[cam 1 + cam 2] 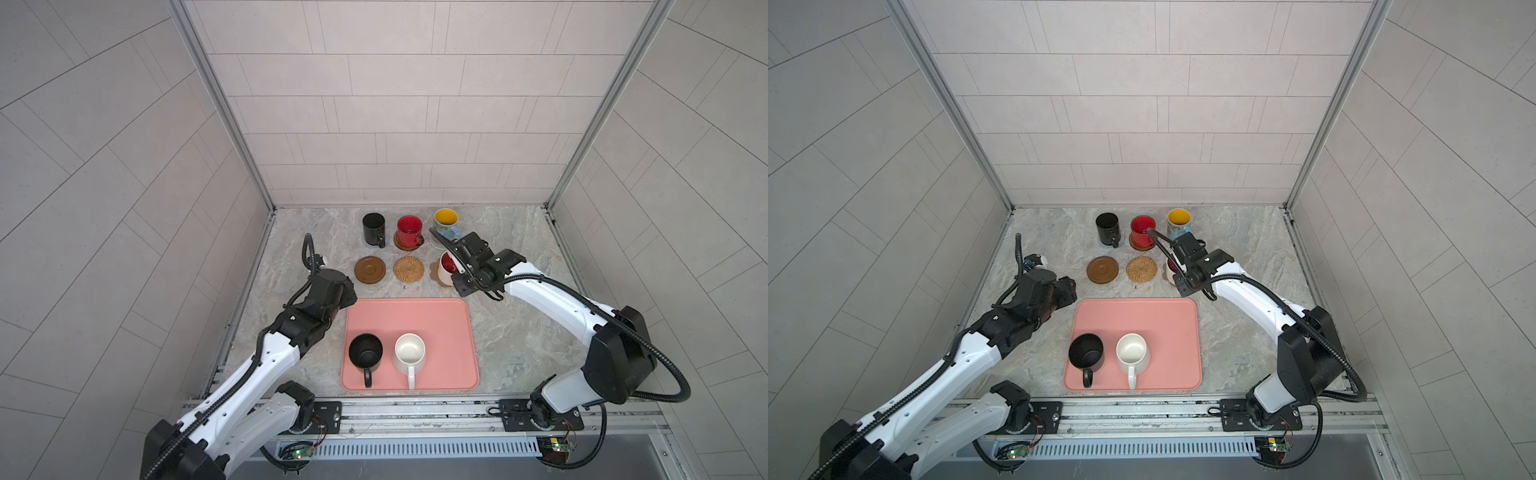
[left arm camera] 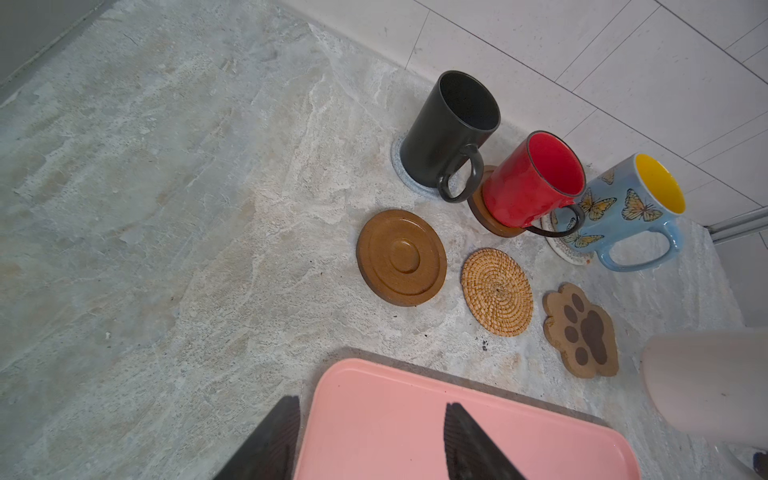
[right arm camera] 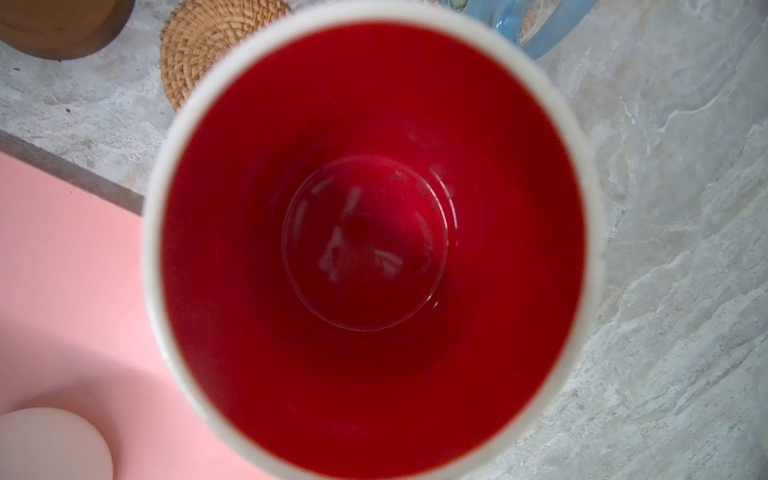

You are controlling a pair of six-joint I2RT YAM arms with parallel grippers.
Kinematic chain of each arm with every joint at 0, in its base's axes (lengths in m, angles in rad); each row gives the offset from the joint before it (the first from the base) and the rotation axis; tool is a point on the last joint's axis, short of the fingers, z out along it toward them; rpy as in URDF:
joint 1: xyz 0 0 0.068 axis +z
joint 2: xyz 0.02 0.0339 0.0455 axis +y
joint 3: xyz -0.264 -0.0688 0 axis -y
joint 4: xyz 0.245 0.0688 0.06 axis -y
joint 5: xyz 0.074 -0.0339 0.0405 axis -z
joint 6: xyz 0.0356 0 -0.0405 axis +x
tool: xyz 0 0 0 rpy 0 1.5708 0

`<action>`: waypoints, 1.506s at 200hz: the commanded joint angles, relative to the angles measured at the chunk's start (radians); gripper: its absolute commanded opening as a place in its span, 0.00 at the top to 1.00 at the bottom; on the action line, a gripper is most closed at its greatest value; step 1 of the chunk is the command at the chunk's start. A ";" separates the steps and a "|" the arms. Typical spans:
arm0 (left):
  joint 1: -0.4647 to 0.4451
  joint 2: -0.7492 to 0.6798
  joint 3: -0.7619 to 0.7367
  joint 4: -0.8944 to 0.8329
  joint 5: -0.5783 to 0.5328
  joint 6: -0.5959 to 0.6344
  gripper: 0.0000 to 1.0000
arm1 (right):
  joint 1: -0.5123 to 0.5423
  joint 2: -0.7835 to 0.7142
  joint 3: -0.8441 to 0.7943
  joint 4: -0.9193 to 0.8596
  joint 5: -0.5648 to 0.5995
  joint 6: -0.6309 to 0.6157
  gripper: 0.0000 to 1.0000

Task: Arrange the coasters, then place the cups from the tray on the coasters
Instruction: 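Carry the red-inside mug with the right gripper toward the paw-shaped cork coaster, then lower the red-inside mug onto the paw-shaped cork coaster with the right gripper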

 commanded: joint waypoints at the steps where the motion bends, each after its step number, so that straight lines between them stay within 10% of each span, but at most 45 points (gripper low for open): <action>1: 0.005 -0.028 0.003 -0.027 -0.024 -0.018 0.38 | -0.026 0.020 0.053 0.055 -0.004 -0.072 0.92; 301: 0.004 -0.080 -0.023 -0.059 -0.059 -0.028 0.38 | -0.121 0.294 0.227 0.091 -0.087 -0.177 0.91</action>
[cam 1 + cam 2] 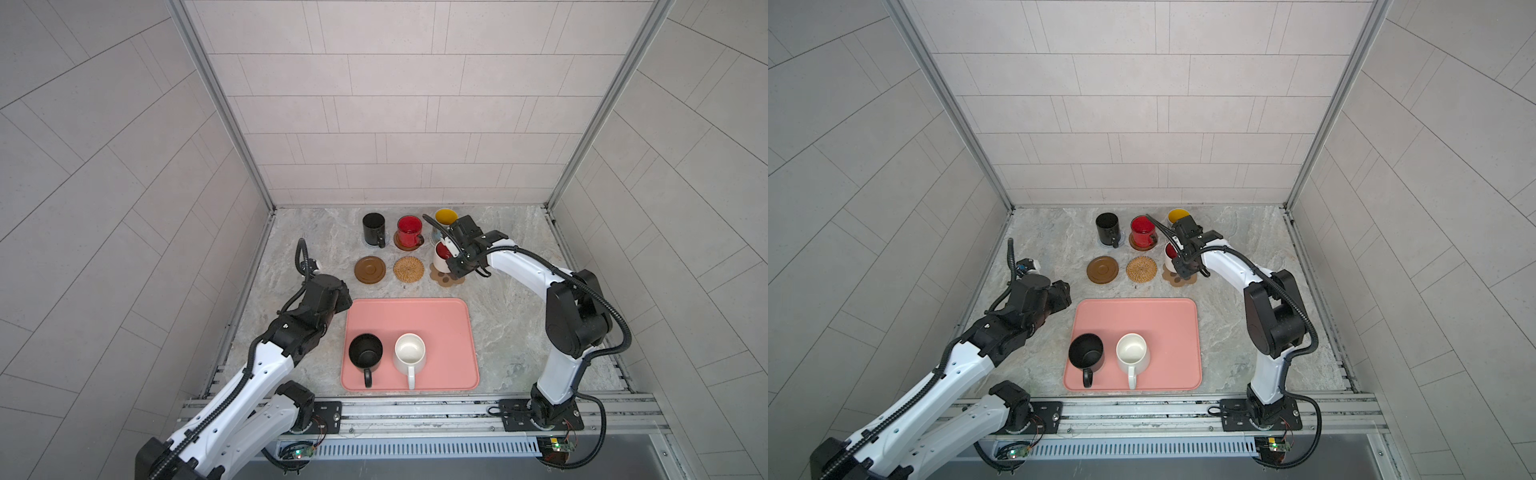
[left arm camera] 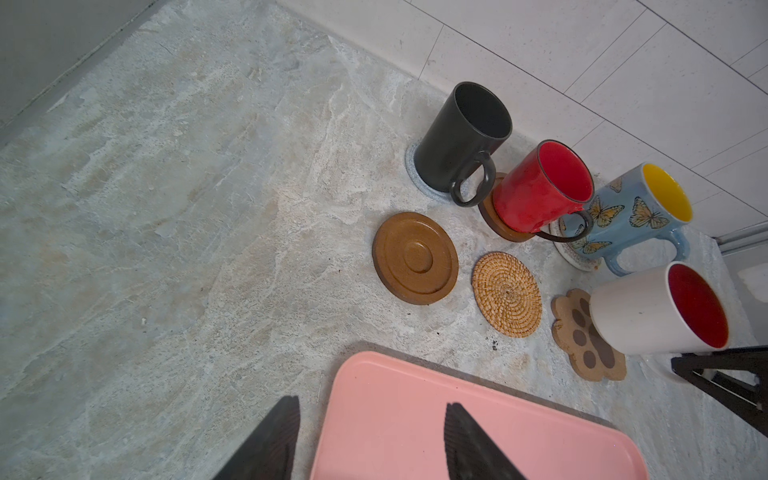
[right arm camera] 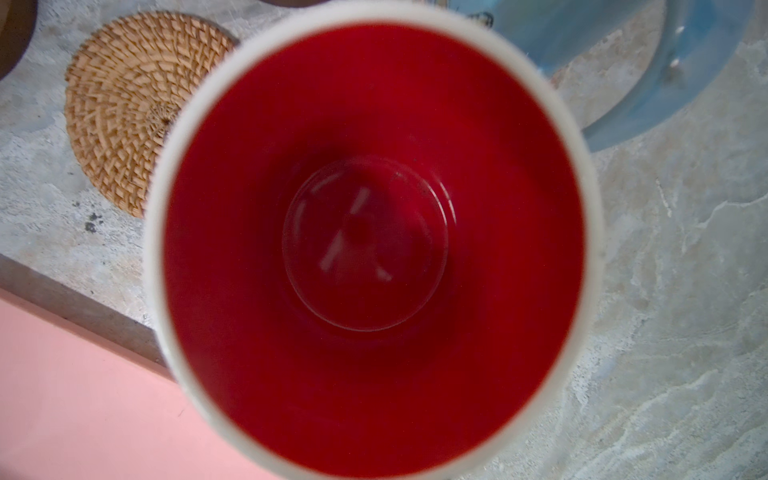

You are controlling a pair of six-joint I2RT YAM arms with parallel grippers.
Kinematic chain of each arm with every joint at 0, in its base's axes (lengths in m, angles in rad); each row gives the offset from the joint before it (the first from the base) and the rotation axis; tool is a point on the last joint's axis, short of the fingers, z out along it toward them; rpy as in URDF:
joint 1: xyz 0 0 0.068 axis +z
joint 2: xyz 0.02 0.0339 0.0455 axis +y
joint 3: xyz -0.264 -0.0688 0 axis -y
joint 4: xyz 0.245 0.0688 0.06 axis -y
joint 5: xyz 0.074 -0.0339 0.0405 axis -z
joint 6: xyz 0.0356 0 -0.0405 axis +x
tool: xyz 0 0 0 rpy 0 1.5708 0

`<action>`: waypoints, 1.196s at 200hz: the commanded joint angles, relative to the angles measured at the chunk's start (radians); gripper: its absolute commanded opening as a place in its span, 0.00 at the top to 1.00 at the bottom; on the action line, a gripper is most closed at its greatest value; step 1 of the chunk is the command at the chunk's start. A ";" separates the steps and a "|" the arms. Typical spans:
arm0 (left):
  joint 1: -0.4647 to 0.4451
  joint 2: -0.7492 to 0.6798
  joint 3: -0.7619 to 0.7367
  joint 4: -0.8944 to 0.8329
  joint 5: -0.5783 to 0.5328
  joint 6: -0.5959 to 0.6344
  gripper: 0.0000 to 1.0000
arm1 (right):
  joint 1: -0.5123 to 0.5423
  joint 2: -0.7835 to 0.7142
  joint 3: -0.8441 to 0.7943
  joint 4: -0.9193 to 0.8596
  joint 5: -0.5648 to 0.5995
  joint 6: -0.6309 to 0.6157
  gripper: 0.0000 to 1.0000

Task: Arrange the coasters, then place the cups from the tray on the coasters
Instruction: 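Lower the red-inside mug onto the paw-shaped cork coaster with the right gripper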

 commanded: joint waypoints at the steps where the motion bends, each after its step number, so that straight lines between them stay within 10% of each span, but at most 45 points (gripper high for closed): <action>1: 0.005 -0.006 -0.003 -0.004 -0.027 -0.016 0.38 | -0.005 -0.001 0.035 0.029 -0.002 -0.016 0.91; 239: 0.005 -0.042 -0.015 -0.023 -0.043 -0.047 0.38 | -0.015 0.034 0.036 0.028 -0.015 -0.036 0.91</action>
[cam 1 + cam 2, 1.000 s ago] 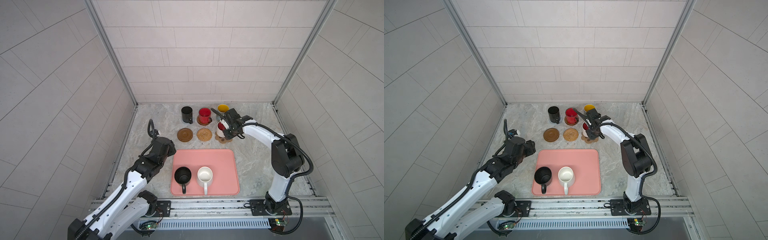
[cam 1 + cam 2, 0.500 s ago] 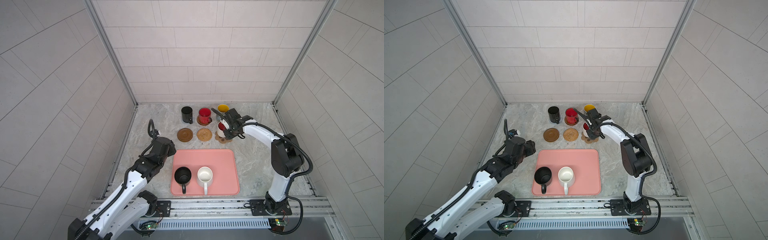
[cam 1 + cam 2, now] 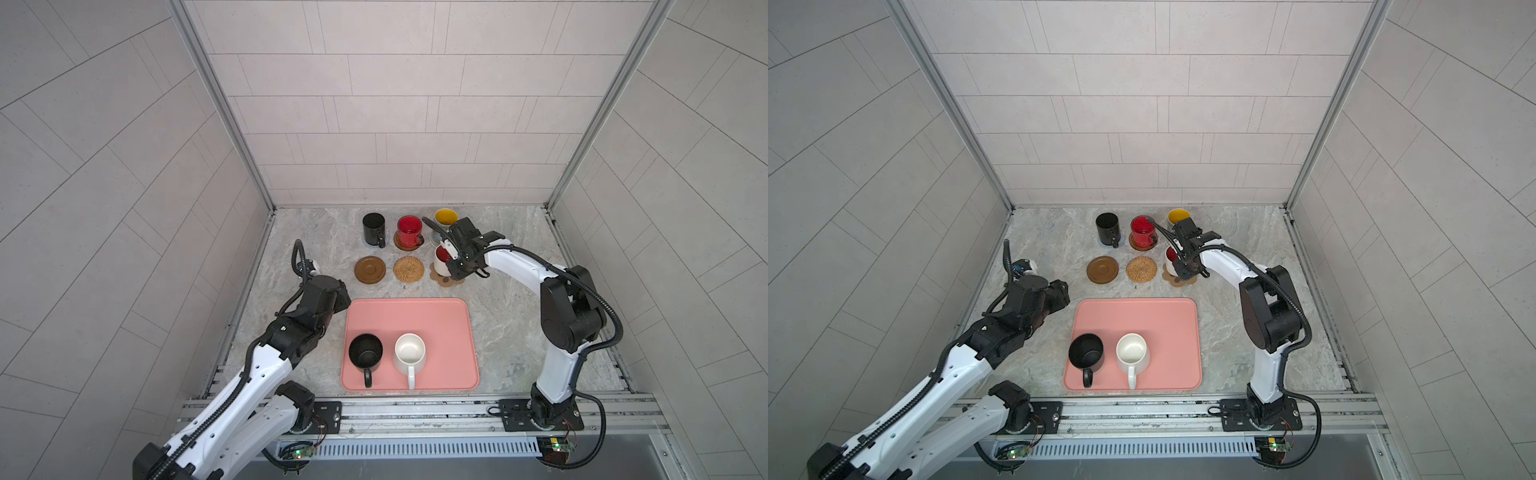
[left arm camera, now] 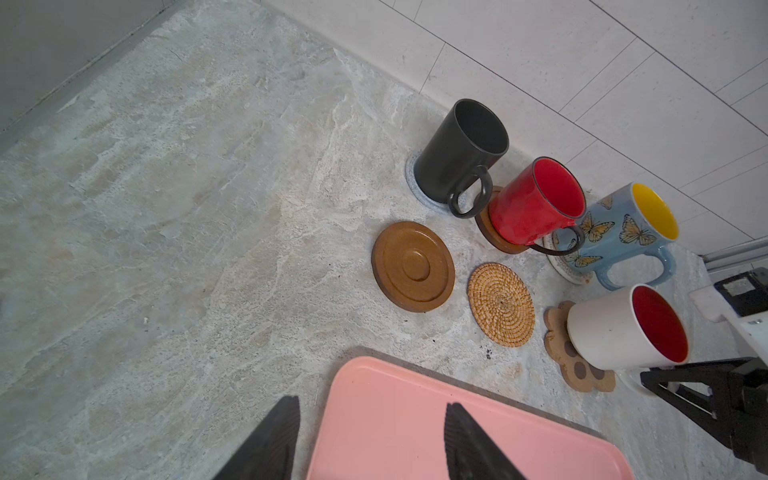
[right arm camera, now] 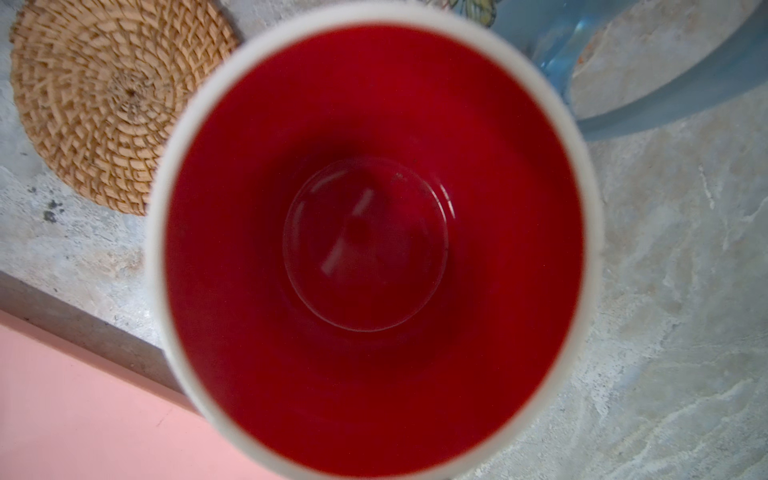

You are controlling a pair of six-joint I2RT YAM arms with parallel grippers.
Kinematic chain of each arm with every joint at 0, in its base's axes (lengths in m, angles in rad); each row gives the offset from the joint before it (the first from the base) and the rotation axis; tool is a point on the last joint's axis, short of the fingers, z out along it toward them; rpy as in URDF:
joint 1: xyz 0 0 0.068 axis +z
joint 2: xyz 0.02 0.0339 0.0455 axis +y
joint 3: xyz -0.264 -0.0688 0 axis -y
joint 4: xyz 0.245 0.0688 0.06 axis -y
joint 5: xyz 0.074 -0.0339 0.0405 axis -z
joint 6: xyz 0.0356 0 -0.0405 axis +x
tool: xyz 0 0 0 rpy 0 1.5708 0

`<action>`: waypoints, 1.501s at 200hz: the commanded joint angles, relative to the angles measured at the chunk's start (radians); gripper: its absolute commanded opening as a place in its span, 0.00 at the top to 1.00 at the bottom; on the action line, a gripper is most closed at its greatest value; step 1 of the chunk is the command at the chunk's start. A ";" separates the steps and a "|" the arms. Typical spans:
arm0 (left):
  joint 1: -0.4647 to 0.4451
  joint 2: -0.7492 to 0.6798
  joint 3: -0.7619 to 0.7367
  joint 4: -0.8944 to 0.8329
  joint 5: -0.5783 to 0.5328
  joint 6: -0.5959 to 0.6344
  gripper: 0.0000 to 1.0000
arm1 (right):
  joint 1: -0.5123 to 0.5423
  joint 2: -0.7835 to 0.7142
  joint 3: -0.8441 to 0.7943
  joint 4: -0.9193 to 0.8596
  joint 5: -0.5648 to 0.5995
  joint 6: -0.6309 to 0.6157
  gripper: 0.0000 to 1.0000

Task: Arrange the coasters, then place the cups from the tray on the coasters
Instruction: 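Lower the red-inside mug onto the paw-shaped cork coaster with the right gripper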

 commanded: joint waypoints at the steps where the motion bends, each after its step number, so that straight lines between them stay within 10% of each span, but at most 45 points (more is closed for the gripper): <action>1: 0.005 -0.017 -0.014 -0.021 -0.028 -0.020 0.38 | -0.004 -0.002 0.036 0.027 -0.004 -0.025 0.91; 300: 0.005 -0.067 -0.011 -0.058 -0.034 -0.028 0.38 | -0.015 0.015 -0.034 0.045 -0.010 -0.051 0.83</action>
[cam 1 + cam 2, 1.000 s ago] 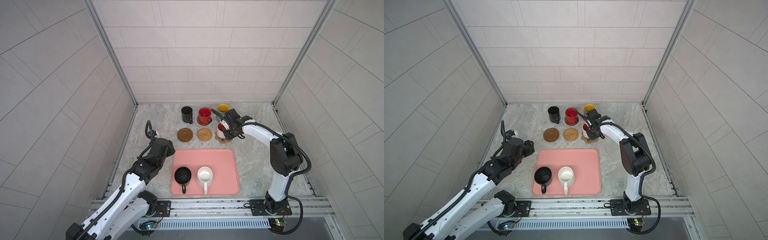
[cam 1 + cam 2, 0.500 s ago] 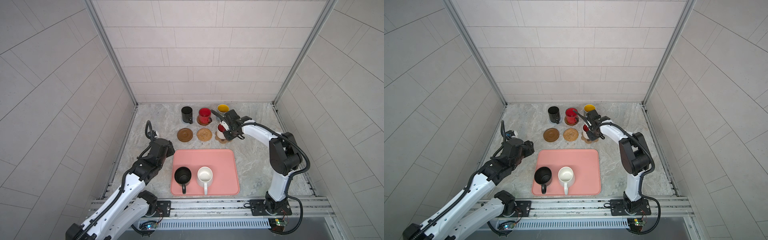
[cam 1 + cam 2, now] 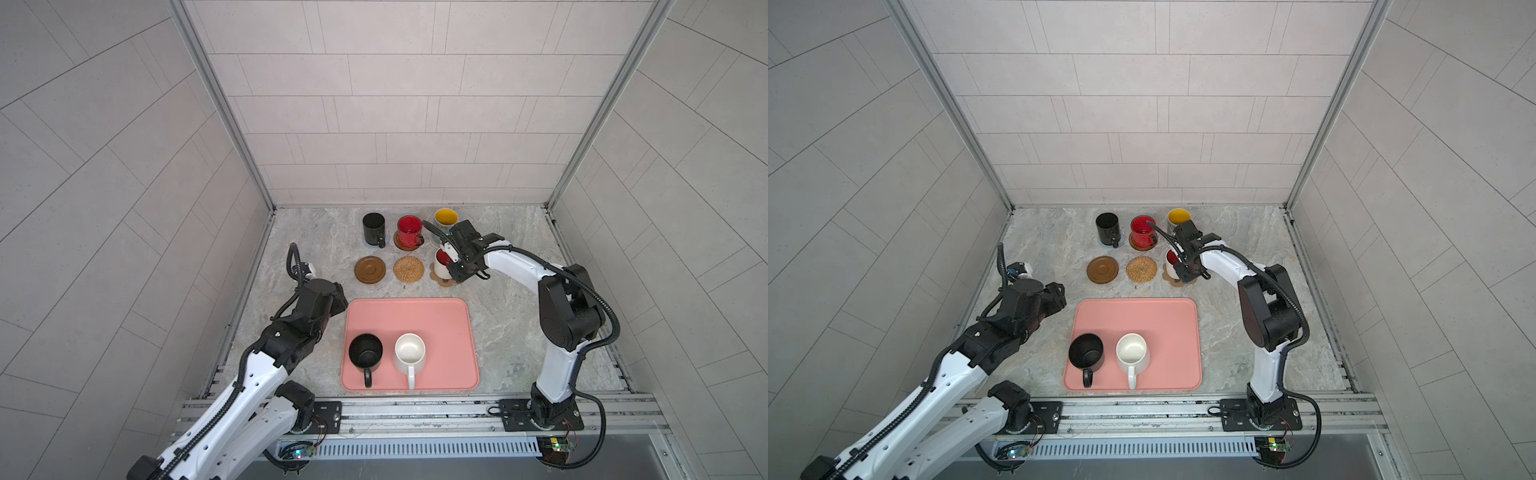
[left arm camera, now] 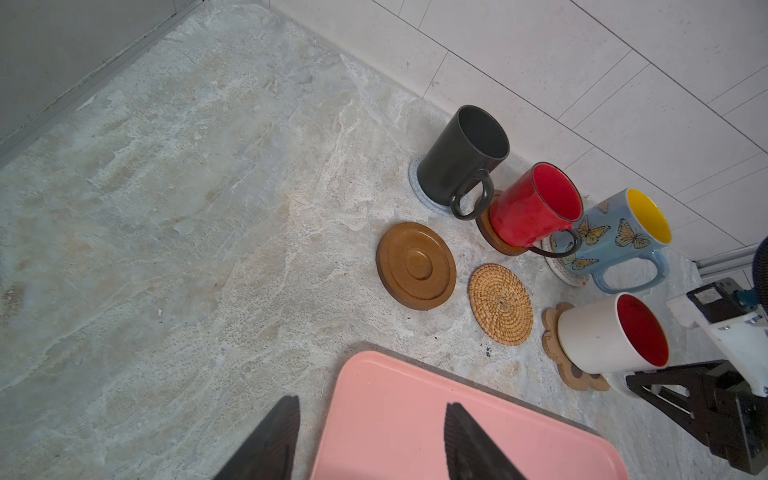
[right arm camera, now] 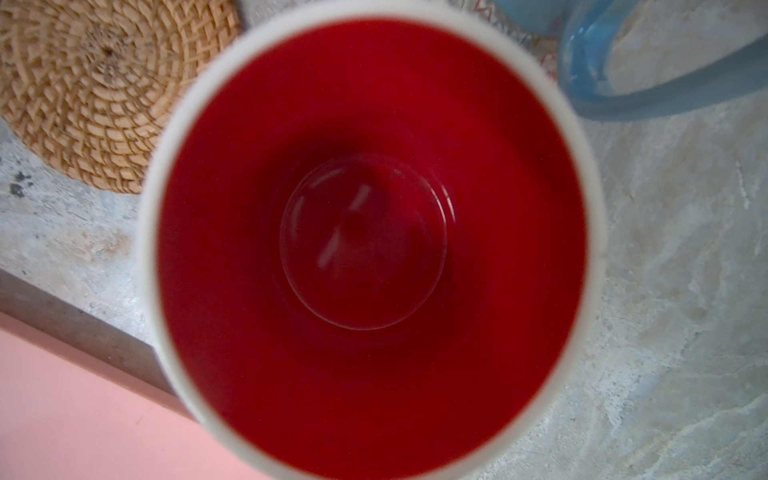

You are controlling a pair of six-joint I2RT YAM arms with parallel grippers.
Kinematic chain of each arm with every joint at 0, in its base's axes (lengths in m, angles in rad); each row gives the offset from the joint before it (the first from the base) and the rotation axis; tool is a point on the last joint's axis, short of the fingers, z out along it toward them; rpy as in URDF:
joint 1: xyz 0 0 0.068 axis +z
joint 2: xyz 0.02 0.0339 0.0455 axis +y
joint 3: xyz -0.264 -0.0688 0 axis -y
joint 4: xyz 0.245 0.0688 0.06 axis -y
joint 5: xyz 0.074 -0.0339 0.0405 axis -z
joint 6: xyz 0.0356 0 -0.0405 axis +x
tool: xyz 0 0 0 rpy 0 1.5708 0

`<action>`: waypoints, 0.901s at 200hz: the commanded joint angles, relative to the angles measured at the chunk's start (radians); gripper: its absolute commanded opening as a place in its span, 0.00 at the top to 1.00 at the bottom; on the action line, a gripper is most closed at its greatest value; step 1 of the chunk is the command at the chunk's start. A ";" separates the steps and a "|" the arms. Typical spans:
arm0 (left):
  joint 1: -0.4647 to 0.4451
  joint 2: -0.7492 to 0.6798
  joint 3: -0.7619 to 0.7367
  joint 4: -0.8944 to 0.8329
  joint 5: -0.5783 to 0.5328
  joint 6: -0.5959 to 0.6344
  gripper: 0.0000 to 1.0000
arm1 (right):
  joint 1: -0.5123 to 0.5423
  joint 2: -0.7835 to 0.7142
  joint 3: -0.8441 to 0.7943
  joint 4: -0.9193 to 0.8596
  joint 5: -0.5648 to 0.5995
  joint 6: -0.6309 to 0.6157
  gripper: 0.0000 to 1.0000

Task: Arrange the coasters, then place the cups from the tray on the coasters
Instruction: 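Lower the red-inside mug onto the paw-shaped cork coaster with the right gripper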

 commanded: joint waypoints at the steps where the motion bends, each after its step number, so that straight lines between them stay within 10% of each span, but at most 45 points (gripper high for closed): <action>1: 0.005 -0.013 -0.006 -0.014 -0.027 -0.016 0.38 | -0.006 0.002 -0.007 0.028 0.001 -0.014 0.82; 180: 0.005 0.038 0.001 0.020 -0.017 -0.009 0.38 | -0.011 -0.025 -0.023 0.012 0.010 -0.014 0.52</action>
